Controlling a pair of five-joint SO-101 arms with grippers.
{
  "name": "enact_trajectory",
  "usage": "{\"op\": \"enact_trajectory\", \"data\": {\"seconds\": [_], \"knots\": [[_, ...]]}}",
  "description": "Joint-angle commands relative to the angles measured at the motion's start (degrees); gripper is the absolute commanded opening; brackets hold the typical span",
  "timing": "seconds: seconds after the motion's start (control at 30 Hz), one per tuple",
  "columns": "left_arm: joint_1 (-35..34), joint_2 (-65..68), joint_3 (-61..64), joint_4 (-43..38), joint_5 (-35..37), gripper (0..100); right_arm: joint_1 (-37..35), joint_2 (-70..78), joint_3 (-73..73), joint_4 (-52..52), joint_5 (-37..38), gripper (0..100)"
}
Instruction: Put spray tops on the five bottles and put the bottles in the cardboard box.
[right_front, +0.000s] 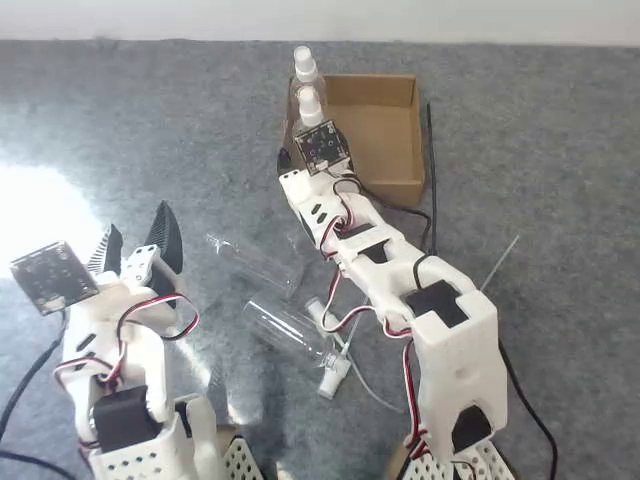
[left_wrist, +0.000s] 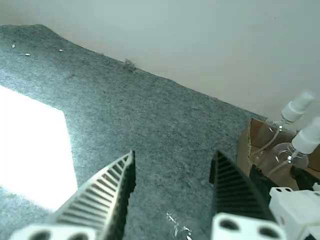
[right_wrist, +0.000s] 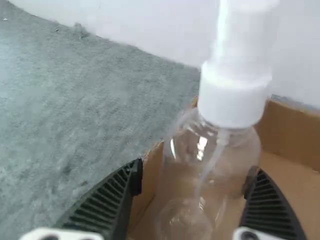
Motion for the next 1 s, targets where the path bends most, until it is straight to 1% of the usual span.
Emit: {"op": "enact_trajectory", "data": {"seconds": [0.0, 0.17, 0.73, 0.97], "knots": [[0.0, -0.4, -1.4, -0.6, 0.6, 22, -0.4, -7.1, 0.6, 4.6, 0.5, 28.9], [0.1, -0.4, -1.4, -0.6, 0.6, 22, -0.5, -7.9, 0.6, 6.5, 0.4, 29.0], [0.1, -0.4, -1.4, -0.6, 0.6, 22, -0.1, -8.3, 0.3, 6.0, 0.6, 29.0], [0.1, -0.4, -1.4, -0.6, 0.6, 22, 0.6, -11.7, 0.4, 6.5, 0.5, 28.9]]}}
